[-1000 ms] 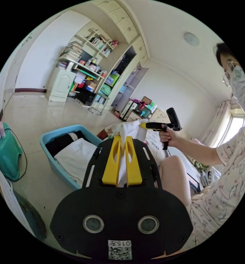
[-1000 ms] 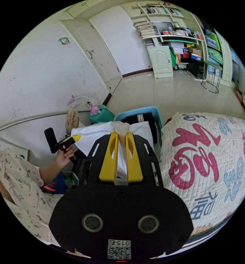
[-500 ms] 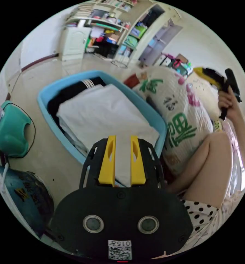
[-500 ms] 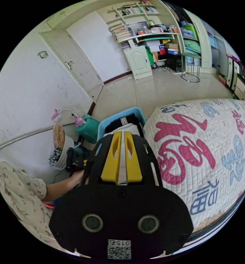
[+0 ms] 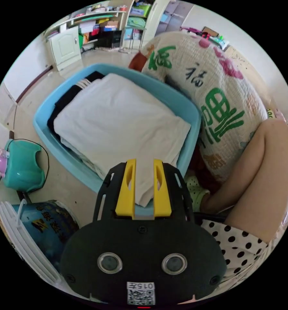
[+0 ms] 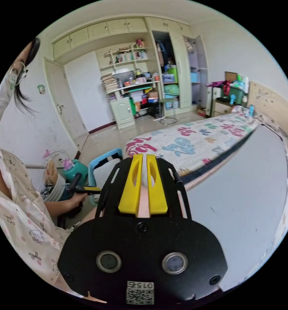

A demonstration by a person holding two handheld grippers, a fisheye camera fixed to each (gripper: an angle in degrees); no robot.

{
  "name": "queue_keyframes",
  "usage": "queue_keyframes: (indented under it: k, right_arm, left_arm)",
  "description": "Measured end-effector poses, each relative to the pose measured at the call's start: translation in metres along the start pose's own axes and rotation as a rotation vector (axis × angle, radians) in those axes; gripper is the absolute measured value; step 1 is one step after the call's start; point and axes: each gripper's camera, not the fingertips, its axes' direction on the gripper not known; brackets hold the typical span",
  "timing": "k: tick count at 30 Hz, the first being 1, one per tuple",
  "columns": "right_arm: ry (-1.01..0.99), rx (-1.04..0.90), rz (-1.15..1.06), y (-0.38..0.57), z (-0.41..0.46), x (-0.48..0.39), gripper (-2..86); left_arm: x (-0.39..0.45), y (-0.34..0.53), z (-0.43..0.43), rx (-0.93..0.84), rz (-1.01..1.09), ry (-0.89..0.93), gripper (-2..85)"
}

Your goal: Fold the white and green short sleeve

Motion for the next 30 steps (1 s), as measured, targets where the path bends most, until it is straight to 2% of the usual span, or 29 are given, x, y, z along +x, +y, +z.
queue_keyframes:
  k: [6,9,11,14,17,21,26,27,30]
  right_arm:
    - [0.445,0.158,0.21,0.024,-0.109,0.014,4.8]
    - [0.718,0.203,0.35,0.03,-0.171,0.023,7.0]
    - [0.965,0.199,0.386,0.022,-0.215,0.026,8.2]
    - [1.231,0.157,0.433,0.001,-0.261,0.045,9.6]
    - [1.386,0.085,0.5,-0.035,-0.298,0.082,12.1]
    - [1.455,-0.066,0.627,-0.092,-0.322,0.14,16.0]
    - [1.515,-0.303,0.801,-0.138,-0.342,0.185,14.7]
    - [1.508,-0.291,0.825,-0.139,-0.349,0.181,13.7]
    - [1.412,-0.001,0.898,-0.163,-0.407,0.113,6.2]
  left_arm:
    - [0.041,-0.004,-0.101,0.394,0.156,-0.036,8.3]
    - [0.066,-0.009,-0.148,0.571,0.23,0.027,7.1]
    - [0.082,-0.015,-0.174,0.638,0.312,0.194,6.2]
    - [0.105,-0.012,-0.193,0.702,0.397,0.377,6.4]
    - [0.131,0.003,-0.194,0.713,0.492,0.52,6.5]
    - [0.155,0.025,-0.17,0.665,0.578,0.675,6.5]
    - [0.172,0.066,-0.119,0.576,0.653,0.841,6.4]
    - [0.173,0.071,-0.113,0.563,0.665,0.856,6.4]
    - [0.179,0.091,-0.083,0.477,0.751,0.896,6.4]
